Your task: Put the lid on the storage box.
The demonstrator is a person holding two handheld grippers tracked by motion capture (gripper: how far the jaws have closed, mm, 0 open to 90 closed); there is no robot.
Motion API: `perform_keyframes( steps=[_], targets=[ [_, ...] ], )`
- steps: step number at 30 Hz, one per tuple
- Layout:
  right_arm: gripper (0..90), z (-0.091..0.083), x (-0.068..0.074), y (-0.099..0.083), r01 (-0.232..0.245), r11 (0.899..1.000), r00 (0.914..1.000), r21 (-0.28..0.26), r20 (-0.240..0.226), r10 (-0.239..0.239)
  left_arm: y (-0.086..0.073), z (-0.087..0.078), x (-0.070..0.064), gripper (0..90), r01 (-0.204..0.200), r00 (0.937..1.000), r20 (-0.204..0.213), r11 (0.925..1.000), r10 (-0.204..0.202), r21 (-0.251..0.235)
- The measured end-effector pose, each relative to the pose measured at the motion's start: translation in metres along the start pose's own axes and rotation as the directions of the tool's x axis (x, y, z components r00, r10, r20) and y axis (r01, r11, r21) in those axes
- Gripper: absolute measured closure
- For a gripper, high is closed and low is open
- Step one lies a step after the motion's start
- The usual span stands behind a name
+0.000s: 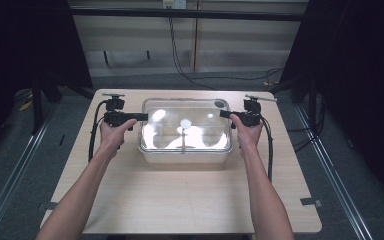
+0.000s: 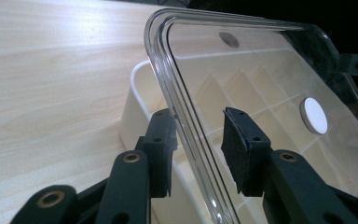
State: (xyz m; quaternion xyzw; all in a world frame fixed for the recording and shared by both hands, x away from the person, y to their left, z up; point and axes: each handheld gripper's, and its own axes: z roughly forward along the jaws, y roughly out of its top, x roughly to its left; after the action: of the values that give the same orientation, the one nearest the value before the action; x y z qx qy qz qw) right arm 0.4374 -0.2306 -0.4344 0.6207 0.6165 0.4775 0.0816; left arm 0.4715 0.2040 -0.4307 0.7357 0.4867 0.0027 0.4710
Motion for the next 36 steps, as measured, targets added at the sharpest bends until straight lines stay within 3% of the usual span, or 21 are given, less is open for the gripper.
perform_keyframes(
  steps=[2, 16, 28, 33, 36],
  targets=[
    [56.7, 0.004, -0.001, -0.001, -0.007, 1.0, 0.9999, 0.009, 0.008, 0.007, -0.003, 0.003, 0.003, 63.4, 0.023, 0.9997, 0.009, 0.9997, -0.023, 0.0],
    [52.8, 0.013, 0.0, -0.008, 0.03, 0.999, 0.9949, 0.036, 0.095, -0.033, -0.006, 0.011, 0.008, 60.5, 0.029, 0.9995, 0.012, 0.999, -0.03, 0.035],
    [52.9, 0.009, 0.0, -0.012, 0.054, 0.998, 0.9917, 0.036, 0.115, -0.058, -0.012, 0.015, 0.006, 57.0, 0.05, 0.9987, 0.003, 0.9981, -0.05, 0.036],
    [50.3, 0.006, 0.001, -0.013, 0.07, 0.997, 0.9897, 0.045, 0.122, -0.075, -0.015, 0.014, 0.004, 54.2, 0.023, 0.9997, -0.008, 0.9994, -0.022, 0.026],
    [47.9, 0.002, 0.002, -0.014, 0.091, 0.995, 0.9892, 0.052, 0.11, -0.096, -0.016, 0.011, 0.001, 44.4, 0.011, 0.9999, -0.01, 0.9999, -0.011, 0.008]
  ],
)
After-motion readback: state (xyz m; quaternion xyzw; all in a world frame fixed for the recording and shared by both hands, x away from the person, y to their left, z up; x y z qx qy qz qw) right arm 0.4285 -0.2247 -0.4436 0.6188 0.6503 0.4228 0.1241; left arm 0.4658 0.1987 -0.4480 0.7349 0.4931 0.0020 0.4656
